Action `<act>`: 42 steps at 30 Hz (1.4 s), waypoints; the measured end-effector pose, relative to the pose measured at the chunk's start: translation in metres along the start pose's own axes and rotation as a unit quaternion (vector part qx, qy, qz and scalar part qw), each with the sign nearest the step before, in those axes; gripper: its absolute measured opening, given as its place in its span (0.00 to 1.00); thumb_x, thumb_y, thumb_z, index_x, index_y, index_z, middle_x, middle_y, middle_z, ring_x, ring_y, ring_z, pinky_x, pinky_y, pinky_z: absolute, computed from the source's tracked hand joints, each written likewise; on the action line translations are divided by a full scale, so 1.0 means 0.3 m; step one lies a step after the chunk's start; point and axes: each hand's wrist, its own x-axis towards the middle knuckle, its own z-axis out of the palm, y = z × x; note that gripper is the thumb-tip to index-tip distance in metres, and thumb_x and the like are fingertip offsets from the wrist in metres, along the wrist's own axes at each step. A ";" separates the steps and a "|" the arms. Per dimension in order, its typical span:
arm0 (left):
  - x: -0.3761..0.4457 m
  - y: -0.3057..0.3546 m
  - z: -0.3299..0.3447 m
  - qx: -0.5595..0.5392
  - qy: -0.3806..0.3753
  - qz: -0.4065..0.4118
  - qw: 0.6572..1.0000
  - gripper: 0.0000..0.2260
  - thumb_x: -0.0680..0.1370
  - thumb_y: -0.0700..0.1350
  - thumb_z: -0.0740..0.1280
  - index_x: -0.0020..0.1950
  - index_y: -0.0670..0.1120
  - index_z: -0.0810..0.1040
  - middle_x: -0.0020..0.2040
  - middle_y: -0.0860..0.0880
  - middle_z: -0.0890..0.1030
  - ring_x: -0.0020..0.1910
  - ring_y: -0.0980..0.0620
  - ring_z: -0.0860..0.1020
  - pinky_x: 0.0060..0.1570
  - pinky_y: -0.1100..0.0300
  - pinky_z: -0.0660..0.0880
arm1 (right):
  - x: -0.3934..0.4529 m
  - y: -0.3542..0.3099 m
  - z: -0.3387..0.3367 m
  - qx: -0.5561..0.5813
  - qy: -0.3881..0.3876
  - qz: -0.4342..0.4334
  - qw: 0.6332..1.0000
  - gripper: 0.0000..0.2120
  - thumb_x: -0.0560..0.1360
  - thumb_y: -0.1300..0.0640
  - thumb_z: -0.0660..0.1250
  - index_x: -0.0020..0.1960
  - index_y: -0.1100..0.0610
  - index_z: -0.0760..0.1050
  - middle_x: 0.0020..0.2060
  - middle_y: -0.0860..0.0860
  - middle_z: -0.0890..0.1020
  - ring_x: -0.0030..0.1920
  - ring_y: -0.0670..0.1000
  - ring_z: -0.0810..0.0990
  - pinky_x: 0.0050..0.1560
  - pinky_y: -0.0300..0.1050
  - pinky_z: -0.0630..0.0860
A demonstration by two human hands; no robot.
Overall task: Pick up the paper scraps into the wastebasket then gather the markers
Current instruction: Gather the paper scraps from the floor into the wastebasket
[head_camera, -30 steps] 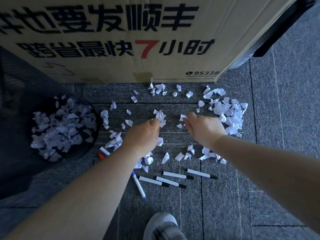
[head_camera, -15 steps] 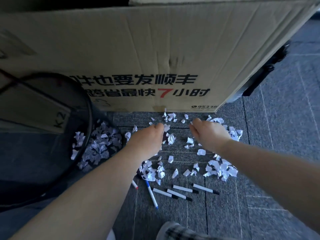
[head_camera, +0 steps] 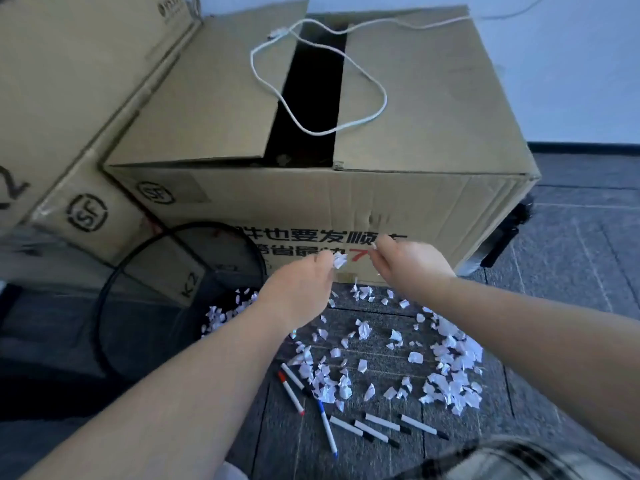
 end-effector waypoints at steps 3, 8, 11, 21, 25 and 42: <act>-0.051 -0.065 -0.073 0.019 0.031 -0.020 0.999 0.07 0.81 0.43 0.53 0.44 0.45 0.59 0.31 0.51 0.62 0.28 0.47 0.65 0.29 0.56 0.63 | 0.034 -0.088 -0.064 0.014 0.012 -0.017 1.000 0.13 0.81 0.50 0.49 0.45 0.58 0.63 0.29 0.53 0.74 0.34 0.60 0.77 0.32 0.49 0.73; -0.153 -0.213 -0.147 0.003 0.053 -0.074 0.996 0.07 0.81 0.42 0.52 0.43 0.44 0.59 0.32 0.50 0.63 0.30 0.45 0.66 0.30 0.55 0.62 | 0.102 -0.272 -0.106 0.027 0.037 -0.075 0.996 0.13 0.81 0.51 0.49 0.43 0.58 0.60 0.24 0.49 0.65 0.28 0.57 0.70 0.28 0.45 0.66; -0.222 -0.298 -0.150 -0.011 0.070 -0.108 0.992 0.09 0.81 0.43 0.51 0.42 0.44 0.59 0.32 0.50 0.63 0.29 0.46 0.65 0.31 0.54 0.61 | 0.146 -0.393 -0.102 0.037 0.039 -0.103 0.993 0.12 0.81 0.51 0.49 0.44 0.57 0.59 0.25 0.50 0.65 0.29 0.58 0.69 0.29 0.46 0.64; -0.353 -0.489 -0.077 -0.011 0.106 -0.177 0.978 0.06 0.80 0.39 0.53 0.44 0.43 0.62 0.36 0.45 0.69 0.33 0.42 0.71 0.33 0.49 0.68 | 0.250 -0.686 -0.005 0.102 0.082 -0.171 0.977 0.11 0.81 0.50 0.51 0.43 0.56 0.59 0.24 0.49 0.63 0.29 0.58 0.69 0.29 0.46 0.64; -0.379 -0.528 -0.035 -0.020 0.109 -0.188 0.976 0.05 0.80 0.40 0.54 0.48 0.41 0.67 0.40 0.46 0.68 0.35 0.43 0.70 0.35 0.50 0.67 | 0.259 -0.738 0.061 0.116 0.069 -0.179 0.974 0.12 0.81 0.51 0.53 0.42 0.57 0.60 0.24 0.48 0.63 0.29 0.58 0.69 0.28 0.47 0.64; -0.390 -0.593 0.061 0.042 0.130 -0.187 0.973 0.25 0.79 0.53 0.56 0.72 0.42 0.59 0.69 0.43 0.67 0.66 0.44 0.67 0.60 0.46 0.67 | 0.297 -0.750 0.153 0.086 0.047 -0.185 0.978 0.16 0.79 0.46 0.55 0.63 0.51 0.70 0.65 0.51 0.72 0.65 0.54 0.69 0.66 0.54 0.61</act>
